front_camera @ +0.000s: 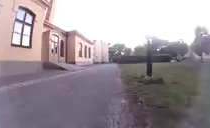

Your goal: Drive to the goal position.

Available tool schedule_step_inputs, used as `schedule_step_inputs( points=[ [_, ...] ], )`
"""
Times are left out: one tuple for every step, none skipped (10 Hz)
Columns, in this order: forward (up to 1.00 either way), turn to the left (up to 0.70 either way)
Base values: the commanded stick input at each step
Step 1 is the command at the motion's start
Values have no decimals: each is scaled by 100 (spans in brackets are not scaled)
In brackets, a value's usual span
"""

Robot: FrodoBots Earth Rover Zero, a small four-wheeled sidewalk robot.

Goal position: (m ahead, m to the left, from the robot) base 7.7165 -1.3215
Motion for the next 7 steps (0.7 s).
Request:
schedule_step_inputs(
  points=[
    [100,27],
    [100,13],
    [100,0],
    [100,0],
    [100,0],
    [100,0],
    [100,0]
  ],
)
